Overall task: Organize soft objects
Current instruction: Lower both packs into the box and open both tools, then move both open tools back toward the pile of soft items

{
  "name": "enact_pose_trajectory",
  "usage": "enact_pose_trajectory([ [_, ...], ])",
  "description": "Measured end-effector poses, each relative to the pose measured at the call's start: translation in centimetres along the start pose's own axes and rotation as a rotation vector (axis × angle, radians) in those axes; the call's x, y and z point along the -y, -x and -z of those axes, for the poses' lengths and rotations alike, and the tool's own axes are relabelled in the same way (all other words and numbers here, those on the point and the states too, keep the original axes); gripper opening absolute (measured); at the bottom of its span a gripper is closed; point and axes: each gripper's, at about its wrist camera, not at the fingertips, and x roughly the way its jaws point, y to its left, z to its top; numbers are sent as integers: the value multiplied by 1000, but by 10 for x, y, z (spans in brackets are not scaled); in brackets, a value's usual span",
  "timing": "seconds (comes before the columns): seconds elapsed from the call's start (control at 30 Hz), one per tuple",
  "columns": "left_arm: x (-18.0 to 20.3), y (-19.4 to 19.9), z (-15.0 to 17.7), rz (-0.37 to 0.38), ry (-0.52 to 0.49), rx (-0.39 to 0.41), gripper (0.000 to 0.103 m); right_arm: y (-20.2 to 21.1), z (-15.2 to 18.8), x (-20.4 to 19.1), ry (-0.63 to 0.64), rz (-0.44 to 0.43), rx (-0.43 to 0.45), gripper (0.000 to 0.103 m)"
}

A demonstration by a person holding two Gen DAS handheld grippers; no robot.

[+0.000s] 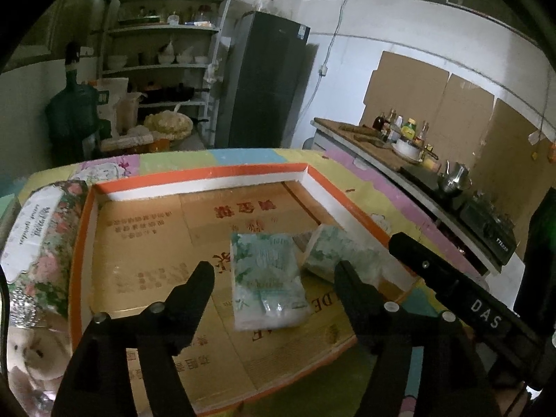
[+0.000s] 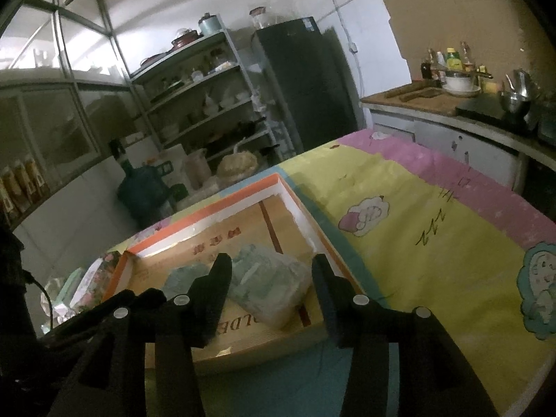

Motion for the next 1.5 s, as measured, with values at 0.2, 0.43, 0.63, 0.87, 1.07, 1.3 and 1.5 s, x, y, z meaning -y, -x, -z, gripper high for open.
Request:
enact_pose_trajectory([
  [0.2, 0, 23, -3, 1, -11, 48, 75, 11, -2, -9, 12, 4, 19, 52],
  [0.43, 4, 64, -6, -58, -72, 149, 75, 25, -2, -25, 40, -8, 46, 58],
  [0.63, -4, 95, -6, -108, -92, 217, 75, 34, 1, -46, 62, -33, 57, 64],
  [0.87, -27, 121, -2, -133, -65, 253, 85, 43, 6, -78, 107, -60, 62, 69],
  [1.07, -49, 140, 3, -170, -38, 278, 86, 45, 10, -108, 152, -86, 61, 73],
  [1.3, -83, 161, 10, -226, 5, 297, 86, 41, 16, -147, 211, -127, 50, 73],
  [1.5, -119, 181, 18, -272, 54, 311, 86, 35, 23, -181, 262, -163, 33, 73],
])
